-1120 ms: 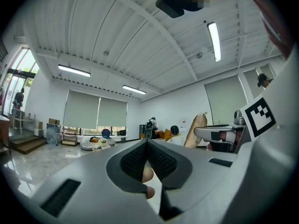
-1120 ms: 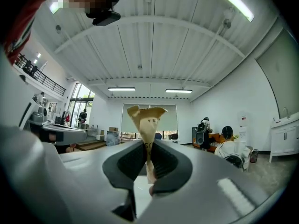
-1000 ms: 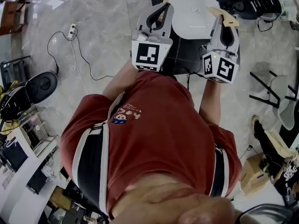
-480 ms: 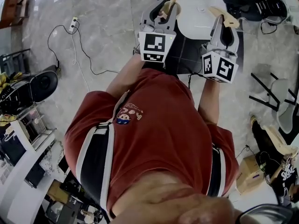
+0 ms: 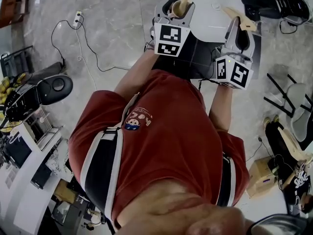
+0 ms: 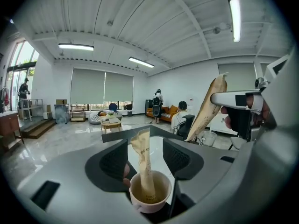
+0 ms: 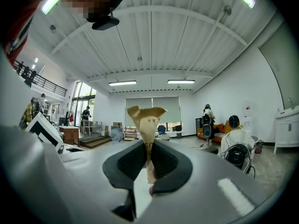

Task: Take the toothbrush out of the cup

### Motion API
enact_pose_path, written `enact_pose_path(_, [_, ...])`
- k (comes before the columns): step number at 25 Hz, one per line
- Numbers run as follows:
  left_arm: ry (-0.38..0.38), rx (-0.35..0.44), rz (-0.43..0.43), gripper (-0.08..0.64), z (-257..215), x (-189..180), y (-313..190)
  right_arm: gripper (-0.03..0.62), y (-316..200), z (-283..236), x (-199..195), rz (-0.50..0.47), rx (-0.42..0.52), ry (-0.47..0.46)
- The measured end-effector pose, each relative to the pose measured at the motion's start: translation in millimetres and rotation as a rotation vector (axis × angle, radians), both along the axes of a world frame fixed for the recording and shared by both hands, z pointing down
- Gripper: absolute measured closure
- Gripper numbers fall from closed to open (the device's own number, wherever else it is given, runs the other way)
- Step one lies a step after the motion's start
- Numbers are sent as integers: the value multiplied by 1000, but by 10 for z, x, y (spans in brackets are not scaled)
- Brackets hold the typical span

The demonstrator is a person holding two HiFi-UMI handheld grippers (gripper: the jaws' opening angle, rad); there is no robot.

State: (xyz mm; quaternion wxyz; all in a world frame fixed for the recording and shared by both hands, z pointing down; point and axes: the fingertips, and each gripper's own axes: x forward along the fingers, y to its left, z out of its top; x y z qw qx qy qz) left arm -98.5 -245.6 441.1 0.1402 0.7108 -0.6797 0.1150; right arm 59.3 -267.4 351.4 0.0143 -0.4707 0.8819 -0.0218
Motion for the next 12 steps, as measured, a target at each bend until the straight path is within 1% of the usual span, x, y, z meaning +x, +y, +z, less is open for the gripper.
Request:
enact_pose_path(6, [26, -68, -5, 341, 228, -75, -52, 557, -102, 121, -133, -15, -25, 24])
enact_pose_path(12, [12, -98, -4, 342, 331, -70, -106, 557, -172, 192, -167, -25, -45, 26])
